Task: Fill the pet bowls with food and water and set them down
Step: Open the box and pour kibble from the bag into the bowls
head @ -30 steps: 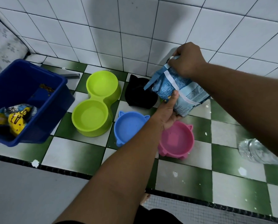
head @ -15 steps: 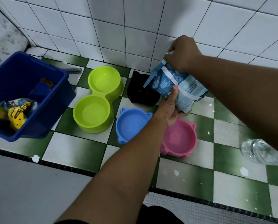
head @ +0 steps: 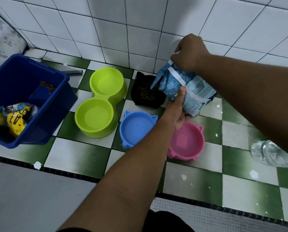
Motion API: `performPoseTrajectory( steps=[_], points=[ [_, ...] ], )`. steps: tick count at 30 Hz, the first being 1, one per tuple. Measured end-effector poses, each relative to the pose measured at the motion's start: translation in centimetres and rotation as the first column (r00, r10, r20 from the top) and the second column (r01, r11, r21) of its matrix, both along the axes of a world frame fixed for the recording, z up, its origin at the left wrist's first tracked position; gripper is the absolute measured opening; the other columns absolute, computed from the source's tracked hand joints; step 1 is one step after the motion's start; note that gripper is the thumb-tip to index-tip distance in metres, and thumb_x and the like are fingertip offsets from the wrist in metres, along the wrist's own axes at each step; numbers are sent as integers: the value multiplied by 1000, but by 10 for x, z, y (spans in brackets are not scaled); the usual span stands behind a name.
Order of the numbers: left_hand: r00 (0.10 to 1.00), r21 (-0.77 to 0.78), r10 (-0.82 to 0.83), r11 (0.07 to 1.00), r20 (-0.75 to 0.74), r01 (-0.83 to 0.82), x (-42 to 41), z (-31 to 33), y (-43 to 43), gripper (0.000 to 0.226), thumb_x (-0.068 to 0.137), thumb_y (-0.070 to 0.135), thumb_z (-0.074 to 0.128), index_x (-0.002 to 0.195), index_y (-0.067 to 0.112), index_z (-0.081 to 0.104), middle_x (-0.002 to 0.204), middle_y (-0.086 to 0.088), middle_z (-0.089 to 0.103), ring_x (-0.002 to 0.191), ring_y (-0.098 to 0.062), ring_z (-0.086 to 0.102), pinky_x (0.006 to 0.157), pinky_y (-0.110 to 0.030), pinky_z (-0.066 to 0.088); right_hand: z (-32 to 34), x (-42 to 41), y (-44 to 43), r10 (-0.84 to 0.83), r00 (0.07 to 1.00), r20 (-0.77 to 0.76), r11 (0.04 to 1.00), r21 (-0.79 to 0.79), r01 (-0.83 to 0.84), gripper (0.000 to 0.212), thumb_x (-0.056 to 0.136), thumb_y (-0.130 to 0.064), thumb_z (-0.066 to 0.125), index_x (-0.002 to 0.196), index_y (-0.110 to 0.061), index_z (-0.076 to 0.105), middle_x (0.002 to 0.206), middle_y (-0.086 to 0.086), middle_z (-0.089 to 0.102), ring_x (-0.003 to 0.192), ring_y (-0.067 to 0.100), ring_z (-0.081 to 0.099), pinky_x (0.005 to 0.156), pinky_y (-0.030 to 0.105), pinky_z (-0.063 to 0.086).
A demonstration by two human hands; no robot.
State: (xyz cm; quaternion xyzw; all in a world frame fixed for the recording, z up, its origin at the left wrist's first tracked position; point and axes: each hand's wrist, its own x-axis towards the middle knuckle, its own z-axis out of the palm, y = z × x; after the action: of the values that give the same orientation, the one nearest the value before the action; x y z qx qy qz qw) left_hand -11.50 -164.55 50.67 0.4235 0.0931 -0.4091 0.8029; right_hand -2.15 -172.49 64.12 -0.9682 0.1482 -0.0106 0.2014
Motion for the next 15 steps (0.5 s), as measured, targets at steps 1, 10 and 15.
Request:
performPoseTrajectory(
  steps=[1, 10, 15],
  points=[
    [1000, -5, 6, 1000, -6, -6, 0, 0, -1, 77, 92, 66, 53, 144, 9, 50, 137, -24, 60, 126, -41, 59, 86, -50, 61, 0, 0, 1, -1, 1000, -4, 1000, 1, 1, 36, 80, -13, 59, 104, 14, 67, 105, 25, 71, 99, 37, 68, 82, 53, 58],
    [998, 1, 49, 999, -26, -49, -1, -4, -2, 77, 91, 66, 55, 145, 11, 49, 138, -24, 60, 125, -41, 60, 80, -50, 63, 1, -1, 7, 4, 999, -32, 1000, -1, -4, 36, 80, -15, 60, 103, 9, 71, 105, 20, 73, 99, 31, 69, 84, 47, 60],
    [999, -21, 36, 999, -26, -36, -1, -6, -3, 76, 92, 66, 56, 144, 10, 49, 137, -25, 60, 125, -41, 59, 82, -51, 62, 1, -2, 4, 6, 999, -33, 1000, -13, -6, 33, 82, -16, 62, 102, 7, 72, 103, 18, 74, 97, 29, 70, 84, 44, 60]
  ],
)
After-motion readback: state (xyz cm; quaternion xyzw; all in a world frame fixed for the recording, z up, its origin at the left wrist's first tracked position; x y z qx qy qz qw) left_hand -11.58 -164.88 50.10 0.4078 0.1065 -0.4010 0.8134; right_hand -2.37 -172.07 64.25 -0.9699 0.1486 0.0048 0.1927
